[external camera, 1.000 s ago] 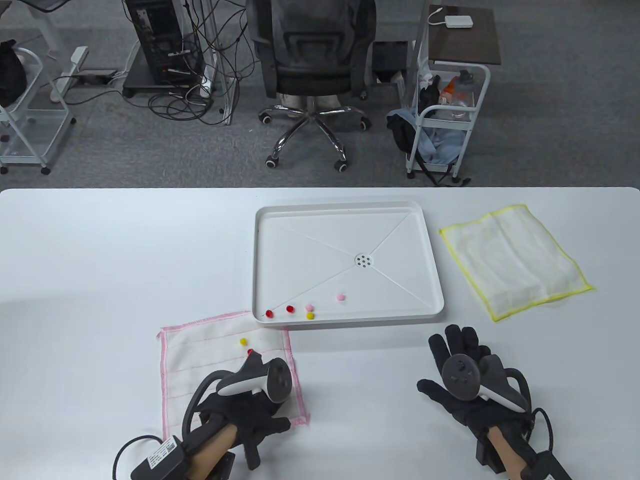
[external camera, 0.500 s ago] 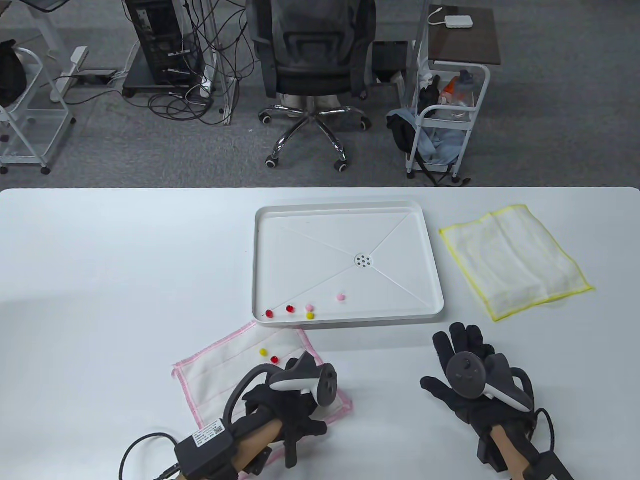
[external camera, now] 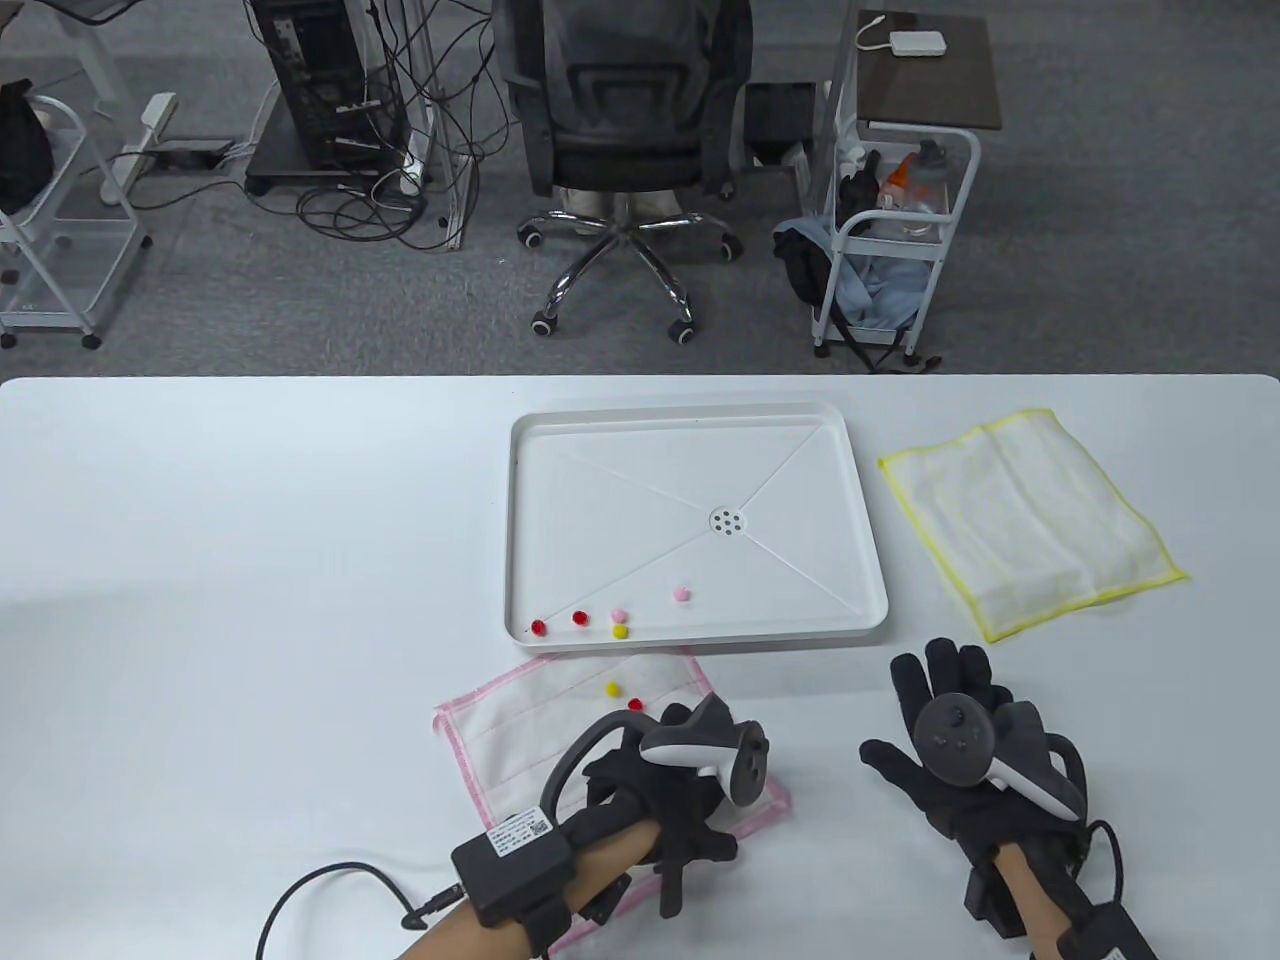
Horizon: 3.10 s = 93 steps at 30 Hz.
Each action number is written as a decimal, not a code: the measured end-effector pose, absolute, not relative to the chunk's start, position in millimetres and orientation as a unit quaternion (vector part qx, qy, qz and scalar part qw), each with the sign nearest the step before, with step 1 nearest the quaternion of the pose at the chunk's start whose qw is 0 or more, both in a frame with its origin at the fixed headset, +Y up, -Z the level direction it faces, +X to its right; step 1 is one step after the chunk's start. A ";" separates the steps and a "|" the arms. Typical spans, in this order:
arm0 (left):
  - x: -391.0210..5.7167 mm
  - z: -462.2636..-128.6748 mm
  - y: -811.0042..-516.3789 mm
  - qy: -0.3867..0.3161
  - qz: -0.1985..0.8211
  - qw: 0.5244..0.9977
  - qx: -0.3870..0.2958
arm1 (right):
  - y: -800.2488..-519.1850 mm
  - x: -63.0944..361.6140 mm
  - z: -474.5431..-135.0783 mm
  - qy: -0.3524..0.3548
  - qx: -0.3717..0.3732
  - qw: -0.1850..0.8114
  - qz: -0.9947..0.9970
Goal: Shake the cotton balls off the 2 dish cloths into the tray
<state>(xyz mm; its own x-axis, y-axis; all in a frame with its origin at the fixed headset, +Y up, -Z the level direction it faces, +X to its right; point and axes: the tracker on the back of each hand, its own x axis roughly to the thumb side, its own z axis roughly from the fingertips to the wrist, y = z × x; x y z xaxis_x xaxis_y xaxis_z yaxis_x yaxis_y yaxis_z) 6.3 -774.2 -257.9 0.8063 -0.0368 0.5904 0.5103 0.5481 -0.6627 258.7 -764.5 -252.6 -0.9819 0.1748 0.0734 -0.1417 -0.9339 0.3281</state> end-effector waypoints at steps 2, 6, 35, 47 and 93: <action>19.5 -260.1 -774.1 -0.269 -0.162 0.837 -0.448 | -763.7 266.7 -254.2 0.161 0.034 0.087 0.982; 42.8 -263.8 -774.4 -0.280 -0.159 0.833 -0.451 | -763.3 283.2 -257.1 0.159 0.005 0.103 0.982; -99.6 -279.2 -746.8 -0.041 -0.028 0.958 -0.283 | -772.5 167.0 -270.3 0.216 0.063 0.051 0.973; -90.1 -282.9 -757.1 -0.027 0.013 0.943 -0.330 | -772.2 134.5 -285.3 0.270 0.015 0.053 0.961; -140.2 -433.6 -594.8 0.117 0.344 0.929 -0.074 | -649.2 99.7 -458.3 0.121 -0.048 0.439 0.889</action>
<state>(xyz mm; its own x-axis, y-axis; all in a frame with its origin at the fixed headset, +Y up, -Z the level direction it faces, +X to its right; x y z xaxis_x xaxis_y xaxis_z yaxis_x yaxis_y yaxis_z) -140.2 -594.8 -433.6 0.7354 0.6218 -0.2693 -0.6567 0.7520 -0.0571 99.7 -649.2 -458.3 -0.6104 0.7686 -0.1913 -0.7918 -0.5858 0.1728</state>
